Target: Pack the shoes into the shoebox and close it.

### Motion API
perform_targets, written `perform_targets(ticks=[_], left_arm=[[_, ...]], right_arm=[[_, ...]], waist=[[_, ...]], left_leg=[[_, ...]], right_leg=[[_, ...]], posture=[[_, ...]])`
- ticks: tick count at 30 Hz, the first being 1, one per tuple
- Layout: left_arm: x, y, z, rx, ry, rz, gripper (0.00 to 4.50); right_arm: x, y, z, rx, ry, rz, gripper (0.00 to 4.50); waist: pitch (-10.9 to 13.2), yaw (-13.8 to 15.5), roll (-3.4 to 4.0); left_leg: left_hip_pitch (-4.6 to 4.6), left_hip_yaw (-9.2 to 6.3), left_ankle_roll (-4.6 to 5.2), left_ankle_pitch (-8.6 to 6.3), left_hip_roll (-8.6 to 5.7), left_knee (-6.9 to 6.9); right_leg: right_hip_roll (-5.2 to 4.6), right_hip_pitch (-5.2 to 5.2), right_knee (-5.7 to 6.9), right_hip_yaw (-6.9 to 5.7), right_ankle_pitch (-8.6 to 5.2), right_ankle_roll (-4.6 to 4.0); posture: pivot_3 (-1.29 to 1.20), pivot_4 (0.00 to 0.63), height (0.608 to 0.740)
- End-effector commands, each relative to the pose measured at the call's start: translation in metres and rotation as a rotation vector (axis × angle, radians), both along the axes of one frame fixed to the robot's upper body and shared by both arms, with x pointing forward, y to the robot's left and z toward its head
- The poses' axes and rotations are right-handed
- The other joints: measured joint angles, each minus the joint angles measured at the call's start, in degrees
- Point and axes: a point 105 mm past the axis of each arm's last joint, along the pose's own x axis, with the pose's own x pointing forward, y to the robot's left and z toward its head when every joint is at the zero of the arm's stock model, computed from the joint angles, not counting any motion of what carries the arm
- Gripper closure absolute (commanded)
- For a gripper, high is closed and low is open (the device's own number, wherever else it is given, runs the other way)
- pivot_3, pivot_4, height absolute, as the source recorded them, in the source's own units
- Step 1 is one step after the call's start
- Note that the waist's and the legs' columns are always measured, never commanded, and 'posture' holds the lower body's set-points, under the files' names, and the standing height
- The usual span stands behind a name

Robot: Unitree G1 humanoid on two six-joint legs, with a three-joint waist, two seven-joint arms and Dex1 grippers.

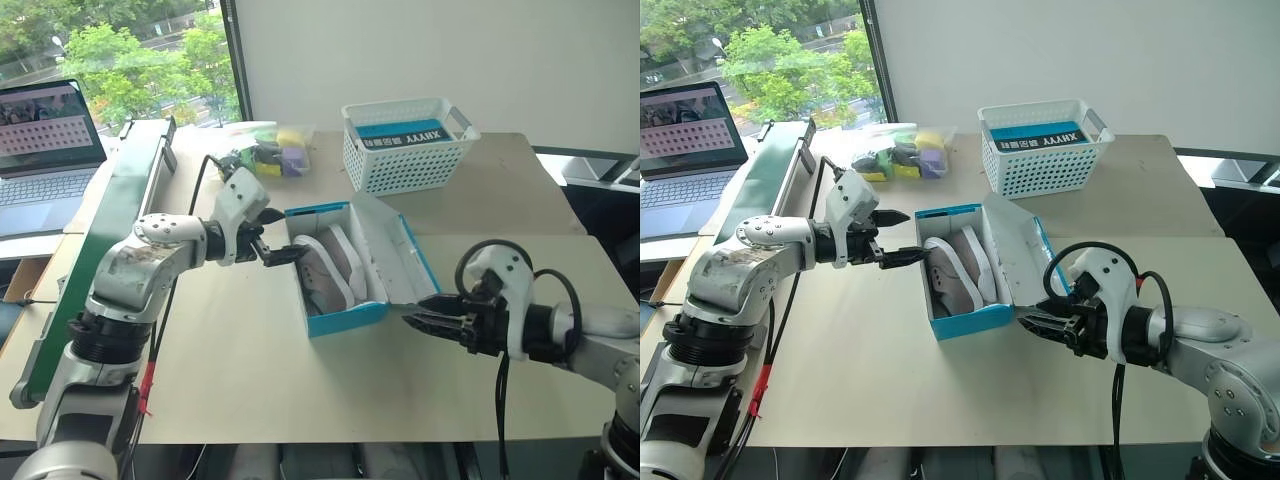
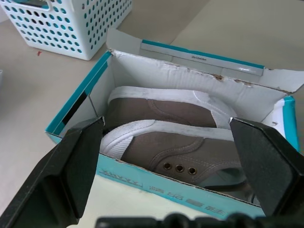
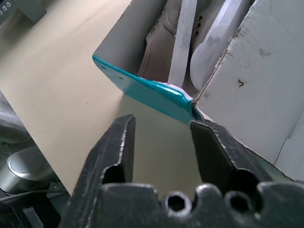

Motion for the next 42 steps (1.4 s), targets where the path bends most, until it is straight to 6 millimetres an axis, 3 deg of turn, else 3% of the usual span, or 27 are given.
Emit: perform_targets(ticks=[1, 3, 4, 7, 9, 14, 18, 26, 30, 34, 38, 40, 42], left_arm=[[-0.012, -0.004, 0.021, 0.032, -0.059, -0.115, 0.0], [-0.015, -0.003, 0.023, 0.053, -0.053, -0.143, 0.0], [-0.015, -0.002, 0.024, 0.067, -0.056, -0.151, 0.0], [-0.014, -0.001, 0.027, 0.087, -0.07, -0.158, 0.0], [-0.012, -0.001, 0.031, 0.099, -0.084, -0.156, 0.0], [-0.018, -0.005, 0.037, 0.119, -0.085, -0.191, 0.0], [-0.021, -0.006, 0.041, 0.123, -0.088, -0.199, 0.0], [-0.023, -0.008, 0.042, 0.121, -0.09, -0.19, 0.0], [-0.023, -0.009, 0.043, 0.119, -0.089, -0.19, 0.0], [-0.023, -0.01, 0.042, 0.127, -0.089, -0.195, 0.0], [-0.026, -0.004, 0.041, 0.149, -0.077, -0.202, 0.0], [-0.025, -0.003, 0.041, 0.151, -0.079, -0.195, 0.0], [-0.025, -0.004, 0.04, 0.148, -0.084, -0.191, 0.0]], right_arm=[[-0.002, 0.001, 0.003, 0.0, -0.068, -0.011, 3.72], [-0.004, 0.004, -0.002, 0.013, -0.061, -0.013, 4.37], [-0.003, 0.004, -0.005, 0.023, -0.058, -0.024, 4.44], [0.0, -0.001, -0.022, 0.038, -0.03, -0.099, 4.44], [0.007, -0.011, -0.049, 0.021, 0.002, -0.196, 4.44], [0.036, -0.006, -0.08, 0.213, -0.011, -0.376, 4.44], [0.058, -0.001, -0.093, 0.296, -0.05, -0.457, 4.44], [0.083, -0.018, -0.105, 0.522, -0.1, -0.661, 4.44], [0.083, -0.031, -0.093, 0.67, -0.157, -0.719, 4.44], [0.08, -0.039, -0.053, 0.93, -0.218, -0.707, 4.44], [0.062, -0.017, 0.006, 1.167, -0.222, -0.456, 4.44], [0.059, -0.006, 0.015, 1.164, -0.184, -0.376, 4.44], [0.058, 0.016, 0.012, 1.045, -0.1, -0.283, 4.44]], waist=[[0.0, 0.0, 0.0], [0.0, 0.0, 0.0], [0.0, 0.0, 0.0], [0.0, 0.0, 0.0], [0.0, 0.2, -0.02], [0.0, -0.4, 0.19], [0.0, -0.6, 0.19], [0.0, -0.3, 0.2], [0.0, -0.3, 0.2], [0.0, -0.3, 0.21], [0.1, -0.7, 0.28], [0.0, -0.7, 0.28], [0.0, -0.5, 0.28]], left_leg=[[0.0, 0.0, 0.0, 0.0, 0.0, 0.0], [-0.01, 0.01, 0.0, 0.0, 0.0, 0.0], [0.0, 0.0, 0.0, 0.0, 0.0, 0.0], [0.0, -0.01, 0.0, 0.0, 0.0, 0.01], [0.0, -0.01, 0.0, 0.0, 0.0, 0.01], [0.01, 0.08, 0.0, 0.01, -0.01, 0.04], [0.03, 0.05, 0.0, 0.0, 0.09, 0.02], [0.02, 0.06, -0.01, 0.01, 0.07, 0.02], [0.02, 0.06, -0.01, 0.01, 0.07, 0.03], [0.04, 0.06, -0.01, 0.01, 0.08, 0.02], [0.06, 0.06, -0.01, 0.01, 0.09, 0.02], [0.11, 0.06, -0.01, 0.01, 0.11, 0.02], [0.16, 0.06, -0.01, 0.01, 0.1, 0.02]], right_leg=[[0.0, 0.0, -0.01, 0.0, 0.0, 0.0], [0.0, 0.0, -0.01, 0.0, 0.0, 0.01], [0.0, 0.01, -0.01, -0.01, 0.0, 0.01], [0.02, 0.04, -0.01, -0.01, -0.01, 0.02], [0.0, 0.05, -0.02, 0.0, -0.01, 0.02], [0.01, 0.01, 0.03, 0.15, -0.02, 0.03], [0.13, -0.01, 0.05, 0.12, -0.02, 0.02], [0.09, -0.01, 0.09, 0.1, -0.02, 0.02], [0.08, -0.01, 0.13, 0.1, -0.02, 0.02], [0.09, -0.01, 0.2, 0.1, -0.01, 0.02], [0.09, -0.02, 0.27, 0.12, -0.01, 0.02], [0.11, -0.01, 0.31, 0.13, -0.01, 0.02], [0.11, 0.04, 0.31, 0.13, -0.02, 0.01]], posture=[[0.0, 0.15, 0.74], [0.0, 0.15, 0.74], [0.0, 0.15, 0.74], [0.0, 0.15, 0.74], [0.0, 0.15, 0.74], [0.0, 0.15, 0.74], [0.0, 0.15, 0.74], [0.0, 0.15, 0.74], [0.0, 0.15, 0.74], [0.0, 0.15, 0.74], [0.0, 0.15, 0.74], [0.0, 0.15, 0.74], [0.0, 0.15, 0.74]])
